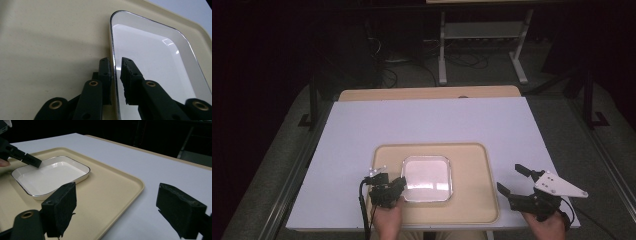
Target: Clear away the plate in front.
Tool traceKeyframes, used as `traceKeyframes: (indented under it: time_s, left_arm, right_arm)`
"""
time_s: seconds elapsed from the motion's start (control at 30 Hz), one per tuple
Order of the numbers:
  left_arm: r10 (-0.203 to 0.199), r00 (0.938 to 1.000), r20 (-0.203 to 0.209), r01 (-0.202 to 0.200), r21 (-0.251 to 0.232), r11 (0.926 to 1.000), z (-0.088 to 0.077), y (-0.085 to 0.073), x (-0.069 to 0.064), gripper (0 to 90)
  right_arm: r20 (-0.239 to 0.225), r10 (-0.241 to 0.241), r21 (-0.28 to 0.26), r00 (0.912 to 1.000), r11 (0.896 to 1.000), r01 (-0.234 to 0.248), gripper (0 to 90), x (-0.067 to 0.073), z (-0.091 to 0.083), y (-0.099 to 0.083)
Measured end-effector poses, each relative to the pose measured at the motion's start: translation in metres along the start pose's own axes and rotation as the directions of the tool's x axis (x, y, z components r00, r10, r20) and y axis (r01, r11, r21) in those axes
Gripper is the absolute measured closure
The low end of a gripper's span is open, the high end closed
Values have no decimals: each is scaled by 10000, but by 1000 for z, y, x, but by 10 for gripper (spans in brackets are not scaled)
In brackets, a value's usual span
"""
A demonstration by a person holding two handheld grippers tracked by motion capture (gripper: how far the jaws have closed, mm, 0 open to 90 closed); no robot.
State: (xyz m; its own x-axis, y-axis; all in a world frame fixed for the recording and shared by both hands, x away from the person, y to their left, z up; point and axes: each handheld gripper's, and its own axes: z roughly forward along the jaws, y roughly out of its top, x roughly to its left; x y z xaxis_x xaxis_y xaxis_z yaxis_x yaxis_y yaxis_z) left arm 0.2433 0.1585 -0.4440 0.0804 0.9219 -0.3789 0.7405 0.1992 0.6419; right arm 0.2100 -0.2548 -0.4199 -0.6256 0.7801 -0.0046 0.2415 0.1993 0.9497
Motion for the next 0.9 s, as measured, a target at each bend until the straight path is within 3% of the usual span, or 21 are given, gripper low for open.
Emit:
traceKeyframes:
  time_s: [0.2,0.4,0.6,0.7,0.77,0.87,0.9]
  left_arm:
    - [86,9999,97,-86,10,10000,-2,2,9,713]
    - [567,9982,179,-565,-123,9983,-7,3,10,689]
    - [1359,9899,417,-1352,-173,9907,-11,6,9,676]
    - [2009,9779,573,-2009,-42,9796,-11,7,8,695]
    - [2210,9729,687,-2207,-123,9753,-12,7,8,695]
    - [2748,9579,832,-2740,-210,9615,-14,8,7,690]
    - [3017,9486,958,-2996,-352,9534,-16,10,6,678]
  right_arm:
    - [-5,-30,9,10000,10000,30,156,0,1,1]
    - [1,-30,28,10000,10000,30,156,0,1,1]
    - [41,51,-3,10000,10000,-51,156,0,0,0]
    - [53,42,-5,10000,10000,-42,156,0,0,0]
    - [60,50,18,10000,10000,-50,156,0,0,0]
    - [54,77,20,10000,10000,-77,156,0,0,0]
    - [68,86,36,9999,10000,-86,156,-1,0,0]
